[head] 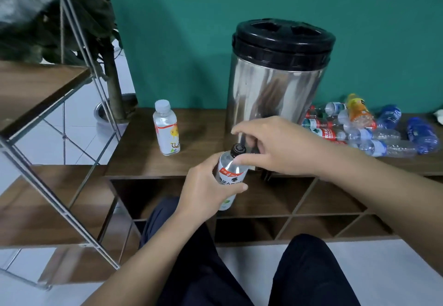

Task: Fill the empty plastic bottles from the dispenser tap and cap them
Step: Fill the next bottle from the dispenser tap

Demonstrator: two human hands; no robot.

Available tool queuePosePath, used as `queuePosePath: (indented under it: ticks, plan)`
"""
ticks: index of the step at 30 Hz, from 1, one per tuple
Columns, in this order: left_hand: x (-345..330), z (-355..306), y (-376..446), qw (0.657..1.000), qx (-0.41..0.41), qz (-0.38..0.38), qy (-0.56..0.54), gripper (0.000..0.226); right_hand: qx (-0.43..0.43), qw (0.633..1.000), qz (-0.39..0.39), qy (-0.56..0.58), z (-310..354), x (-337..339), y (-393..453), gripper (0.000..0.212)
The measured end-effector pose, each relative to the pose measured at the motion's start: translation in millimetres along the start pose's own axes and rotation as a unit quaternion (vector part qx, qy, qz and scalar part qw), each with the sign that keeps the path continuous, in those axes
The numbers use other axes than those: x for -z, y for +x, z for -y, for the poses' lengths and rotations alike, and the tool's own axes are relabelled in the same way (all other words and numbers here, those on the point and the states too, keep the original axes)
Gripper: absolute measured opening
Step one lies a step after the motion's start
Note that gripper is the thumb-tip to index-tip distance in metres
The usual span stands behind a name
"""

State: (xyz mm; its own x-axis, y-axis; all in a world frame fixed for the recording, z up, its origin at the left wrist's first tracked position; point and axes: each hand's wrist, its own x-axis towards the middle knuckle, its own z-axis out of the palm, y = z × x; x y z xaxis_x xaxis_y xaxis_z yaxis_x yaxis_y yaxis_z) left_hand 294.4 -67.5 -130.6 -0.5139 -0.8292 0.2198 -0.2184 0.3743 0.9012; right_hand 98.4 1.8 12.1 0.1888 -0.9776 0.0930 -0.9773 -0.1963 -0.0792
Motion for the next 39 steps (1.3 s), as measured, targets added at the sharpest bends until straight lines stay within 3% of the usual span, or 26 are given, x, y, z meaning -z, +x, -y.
queuePosePath:
  ticks: [2, 4, 8, 15, 19, 22, 29, 34, 37, 39]
  plan:
    - [7, -1, 8, 1.000, -0.010, -0.015, 0.009, 0.073, 0.044, 0.998, 0.038, -0.016, 1, 10, 11, 0.052]
    - [11, -2, 16, 0.999, -0.017, -0.025, 0.013, 0.074, 0.070, 0.995, 0.052, -0.057, 4, 13, 23, 0.037]
    - [19, 3, 32, 0.998, -0.026, -0.050, 0.033, 0.074, 0.043, 0.998, 0.030, -0.032, 5, 15, 46, 0.021]
    - [23, 7, 47, 0.994, -0.022, -0.094, 0.052, 0.070, 0.001, 0.994, -0.047, -0.104, 10, -1, 74, 0.047]
    - [32, 13, 59, 0.996, -0.009, -0.089, 0.029, 0.066, 0.055, 0.998, -0.022, 0.007, 3, 2, 83, 0.038]
    - [41, 17, 66, 0.997, -0.004, -0.080, 0.024, 0.062, 0.066, 0.998, 0.009, 0.004, -1, 1, 91, 0.034]
    - [50, 30, 85, 0.997, 0.031, -0.070, 0.009, 0.061, 0.045, 0.999, -0.003, 0.003, 1, -3, 130, 0.022]
    - [49, 32, 94, 0.994, 0.050, -0.093, 0.009, 0.058, -0.037, 0.997, -0.043, -0.049, 9, -15, 156, 0.049]
    - [48, 36, 99, 0.993, 0.056, -0.105, 0.009, 0.058, -0.023, 0.997, -0.066, -0.017, 6, -20, 160, 0.044]
    - [50, 40, 103, 0.993, 0.059, -0.101, 0.000, 0.058, 0.008, 0.999, -0.041, 0.013, 3, -17, 157, 0.043]
